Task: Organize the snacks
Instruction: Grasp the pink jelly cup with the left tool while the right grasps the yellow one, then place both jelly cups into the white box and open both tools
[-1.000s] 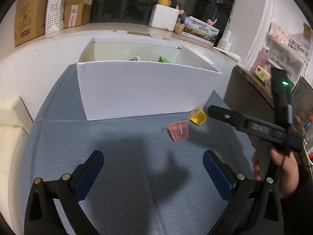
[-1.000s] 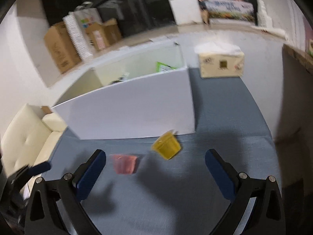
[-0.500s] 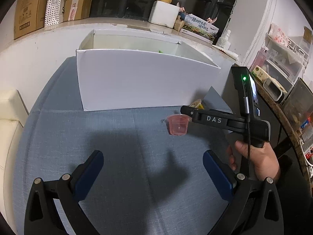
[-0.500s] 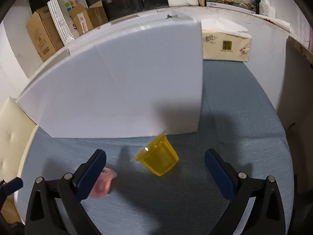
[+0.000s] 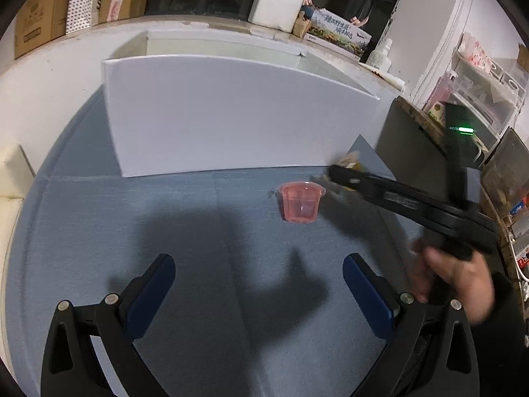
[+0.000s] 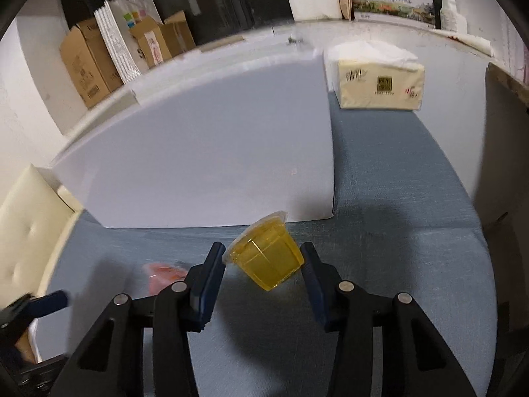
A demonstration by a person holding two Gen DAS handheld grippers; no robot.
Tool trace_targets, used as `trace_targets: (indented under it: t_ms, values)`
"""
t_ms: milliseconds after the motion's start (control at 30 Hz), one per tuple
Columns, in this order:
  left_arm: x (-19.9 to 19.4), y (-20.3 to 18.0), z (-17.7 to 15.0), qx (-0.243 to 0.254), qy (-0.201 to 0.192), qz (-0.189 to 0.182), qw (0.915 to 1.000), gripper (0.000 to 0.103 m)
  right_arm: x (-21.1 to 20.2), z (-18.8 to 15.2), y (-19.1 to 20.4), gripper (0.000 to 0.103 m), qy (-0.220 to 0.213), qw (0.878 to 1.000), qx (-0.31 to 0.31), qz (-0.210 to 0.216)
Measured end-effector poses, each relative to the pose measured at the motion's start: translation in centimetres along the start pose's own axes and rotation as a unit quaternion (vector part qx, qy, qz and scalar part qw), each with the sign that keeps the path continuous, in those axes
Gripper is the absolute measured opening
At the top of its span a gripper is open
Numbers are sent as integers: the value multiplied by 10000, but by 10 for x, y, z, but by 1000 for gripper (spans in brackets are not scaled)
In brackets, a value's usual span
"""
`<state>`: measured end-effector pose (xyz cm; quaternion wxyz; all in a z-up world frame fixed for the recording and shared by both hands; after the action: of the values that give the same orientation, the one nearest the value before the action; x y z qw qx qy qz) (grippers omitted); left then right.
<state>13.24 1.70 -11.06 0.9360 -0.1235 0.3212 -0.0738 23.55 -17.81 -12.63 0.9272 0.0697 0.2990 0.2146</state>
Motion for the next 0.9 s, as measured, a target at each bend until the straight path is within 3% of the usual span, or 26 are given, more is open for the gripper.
trace_targets:
  t_ms: [267,600,633,667,700,733,900]
  values:
    - [53,-33,16,583,72,185,9981,103,-81,2,-9,50,-689,9975,144,-45]
    - [86,-50,15,913,114,341,9952,101,-111,12,-31,50,-925,9949,382,-160]
    - [87,-50,14,981,98,358,9945,89,-112,11,-32,50,-930,9948,379,-179]
    - [89,-51,15,1029,90,387,9939,65,-112,10,-32,50,-929,9948,392,-169]
    - [91,-50,15,1033,125,367,9939,55,-112,10,-32,50,-924,9948,395,-164]
    - [90,-50,15,1057,87,405,9935,50,-112,9,-32,50,-915,9949,389,-165]
    - [81,-48,19,1054,-29,162,9943,49,-109,8,-32,50,-871,9952,403,-162]
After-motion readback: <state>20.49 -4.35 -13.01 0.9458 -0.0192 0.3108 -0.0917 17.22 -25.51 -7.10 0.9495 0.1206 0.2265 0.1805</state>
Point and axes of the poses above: each gripper's, at about its wrist camera, not at the fingertips, and x roughly the way its jaws point, y to its left, z to its top, the point moved 2 cm from there along x, roughly the way its jaws point, and after that the axes turned 14 degrees about -y, right-handed, at the moved point
